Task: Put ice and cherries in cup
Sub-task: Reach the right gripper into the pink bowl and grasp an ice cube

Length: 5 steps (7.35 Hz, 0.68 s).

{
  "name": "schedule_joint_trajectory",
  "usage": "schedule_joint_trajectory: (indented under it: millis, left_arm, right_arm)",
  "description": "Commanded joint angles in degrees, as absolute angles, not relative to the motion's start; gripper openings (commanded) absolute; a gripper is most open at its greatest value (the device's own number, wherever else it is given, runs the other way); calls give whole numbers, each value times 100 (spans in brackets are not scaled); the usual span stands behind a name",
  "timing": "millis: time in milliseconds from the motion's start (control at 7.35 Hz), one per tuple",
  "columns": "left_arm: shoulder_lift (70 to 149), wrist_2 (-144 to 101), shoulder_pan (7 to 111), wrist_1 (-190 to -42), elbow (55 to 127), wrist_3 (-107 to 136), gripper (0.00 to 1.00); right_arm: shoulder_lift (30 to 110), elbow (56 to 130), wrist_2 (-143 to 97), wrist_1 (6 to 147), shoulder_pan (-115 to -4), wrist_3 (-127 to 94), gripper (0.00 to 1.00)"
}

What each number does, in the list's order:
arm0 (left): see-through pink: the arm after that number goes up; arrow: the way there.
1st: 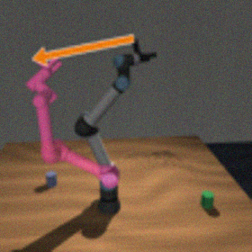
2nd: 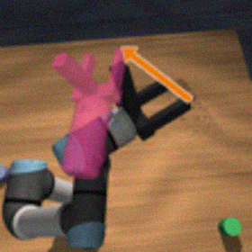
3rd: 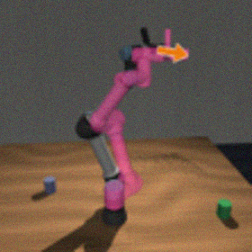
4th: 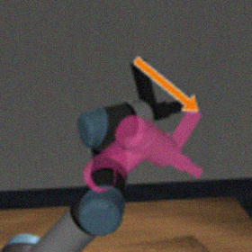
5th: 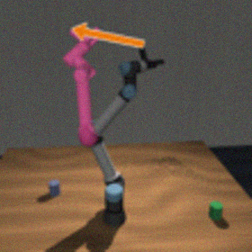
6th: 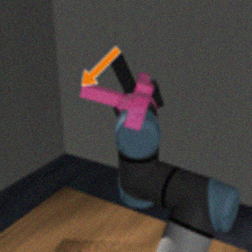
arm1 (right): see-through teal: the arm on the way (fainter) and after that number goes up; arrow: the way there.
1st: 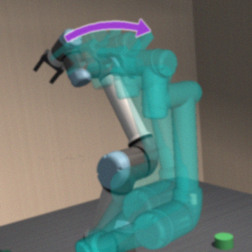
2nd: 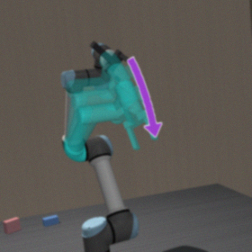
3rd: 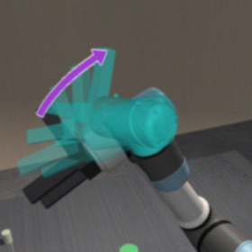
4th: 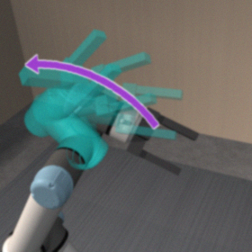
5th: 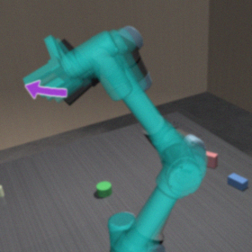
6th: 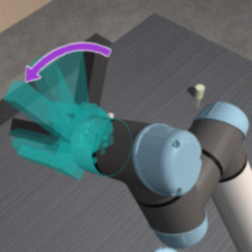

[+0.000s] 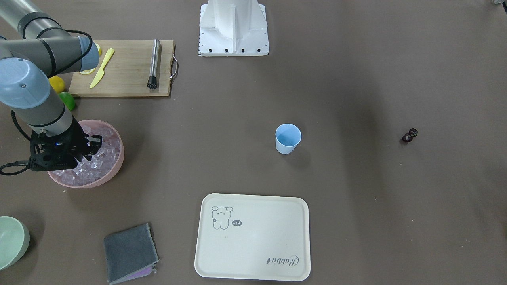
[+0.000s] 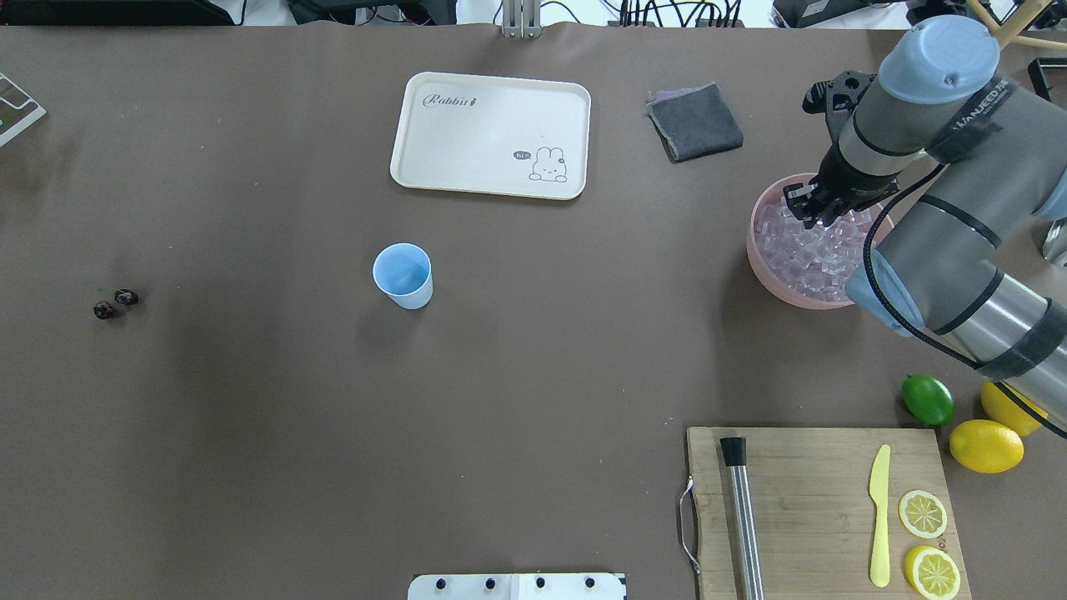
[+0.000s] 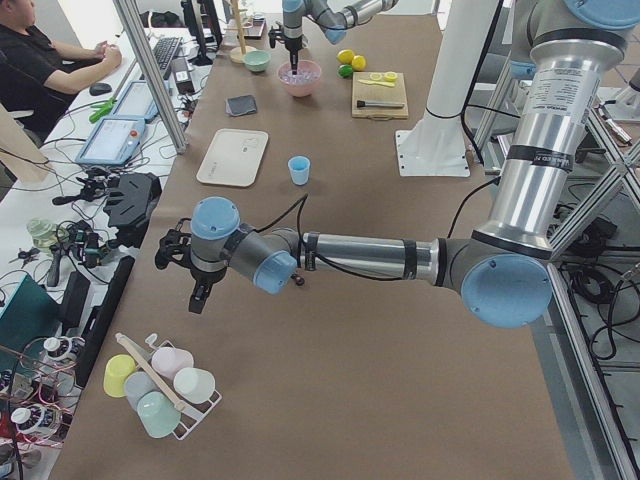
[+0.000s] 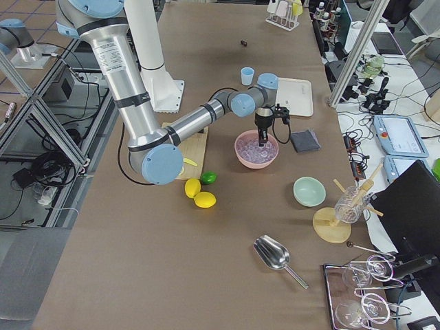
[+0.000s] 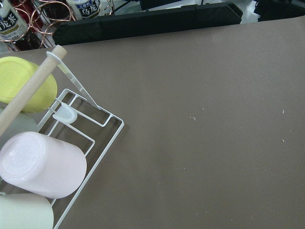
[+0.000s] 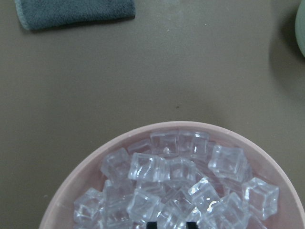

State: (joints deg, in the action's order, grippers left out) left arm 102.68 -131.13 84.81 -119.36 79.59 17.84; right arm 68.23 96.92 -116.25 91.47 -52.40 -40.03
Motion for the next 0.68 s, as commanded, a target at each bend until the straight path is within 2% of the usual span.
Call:
schedule_joint_trajectory:
  millis: [0, 408, 544]
  left_arm:
    - [10257, -13113, 8481, -11936, 7980, 1784, 98]
    - [10248, -13113, 8482, -11936, 7989, 1784, 98]
    - [10248, -13113, 8481, -11936, 7981, 1784, 98]
  right_arm:
    - [6777, 9659, -11453, 9114, -5159, -4034, 98]
    - [6697, 9484, -11443, 9106, -5142, -4025, 98]
    - [6697, 9405, -11435, 9105, -5089, -4017, 93]
